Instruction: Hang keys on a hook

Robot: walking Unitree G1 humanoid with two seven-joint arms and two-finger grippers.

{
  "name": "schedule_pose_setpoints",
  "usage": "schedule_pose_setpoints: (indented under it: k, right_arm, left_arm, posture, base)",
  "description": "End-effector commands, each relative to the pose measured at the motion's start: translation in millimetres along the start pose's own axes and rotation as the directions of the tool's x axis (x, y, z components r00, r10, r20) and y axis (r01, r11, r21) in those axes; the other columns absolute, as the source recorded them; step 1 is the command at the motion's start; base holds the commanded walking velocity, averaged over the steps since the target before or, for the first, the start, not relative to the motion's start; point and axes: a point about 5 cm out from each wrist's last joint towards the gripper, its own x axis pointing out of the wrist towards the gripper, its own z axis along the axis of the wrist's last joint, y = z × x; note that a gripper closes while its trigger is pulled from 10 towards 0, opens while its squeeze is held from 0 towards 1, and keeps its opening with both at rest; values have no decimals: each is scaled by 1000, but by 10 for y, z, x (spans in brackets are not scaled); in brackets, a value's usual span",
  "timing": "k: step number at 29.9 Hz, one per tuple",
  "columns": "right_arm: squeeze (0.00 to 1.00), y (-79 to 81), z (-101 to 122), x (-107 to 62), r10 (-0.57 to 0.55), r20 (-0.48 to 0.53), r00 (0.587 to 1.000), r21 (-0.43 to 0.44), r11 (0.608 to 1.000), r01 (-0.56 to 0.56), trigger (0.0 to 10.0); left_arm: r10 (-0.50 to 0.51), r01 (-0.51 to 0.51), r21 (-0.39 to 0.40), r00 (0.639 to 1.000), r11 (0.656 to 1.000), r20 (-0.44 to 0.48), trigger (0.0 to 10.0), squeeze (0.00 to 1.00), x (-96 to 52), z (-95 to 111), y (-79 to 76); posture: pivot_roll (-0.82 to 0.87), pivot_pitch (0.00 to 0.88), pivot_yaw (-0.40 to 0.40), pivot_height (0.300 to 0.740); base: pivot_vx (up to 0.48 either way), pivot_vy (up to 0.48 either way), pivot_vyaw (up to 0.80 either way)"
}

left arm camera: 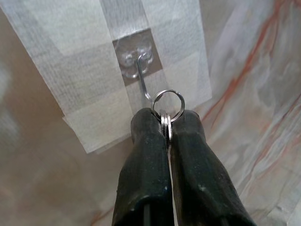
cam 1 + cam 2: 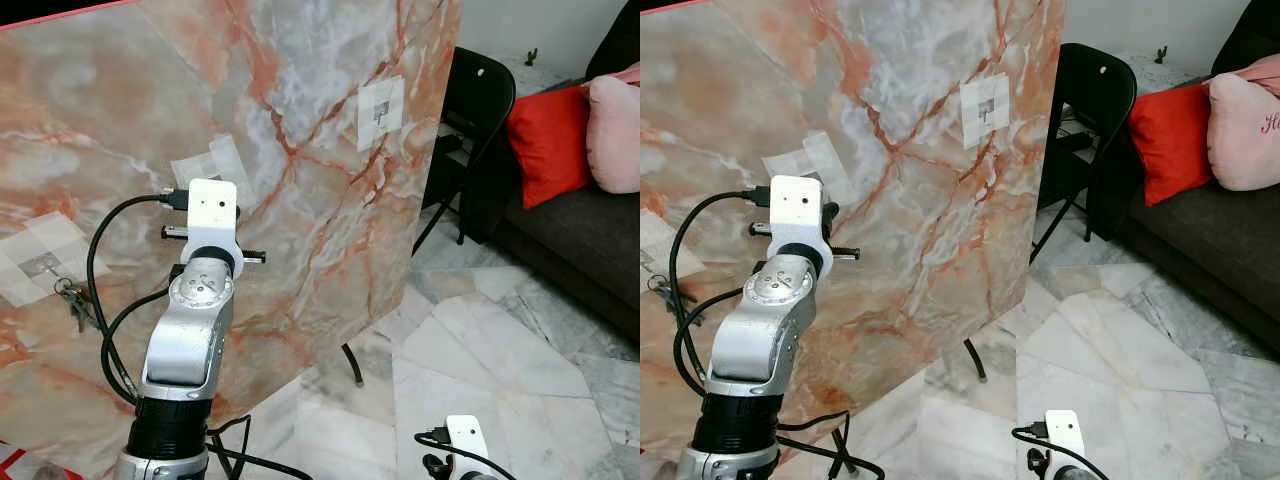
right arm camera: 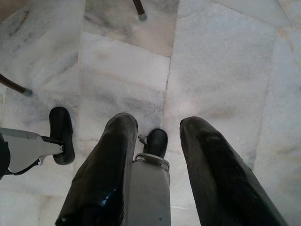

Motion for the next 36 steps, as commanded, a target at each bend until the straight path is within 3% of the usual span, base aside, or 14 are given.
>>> schedule_pose_setpoints:
  k: [1, 36]
  right_arm:
    - [0, 11, -29, -1, 2, -9, 1000, 5, 1000, -2, 10000]
    - [0, 17, -28, 0, 4, -8, 1000, 7, 1000, -4, 10000]
  left_arm:
    - [30, -30, 10, 999, 1000, -10, 10000, 0, 18, 19, 38]
    - [40, -40, 12, 999, 999, -35, 10000, 0, 55, 21, 17]
  posture:
    - [26, 41, 5, 740]
    - [23, 42, 8, 740]
  base:
    - [0, 0, 0]
    - [0, 0, 0]
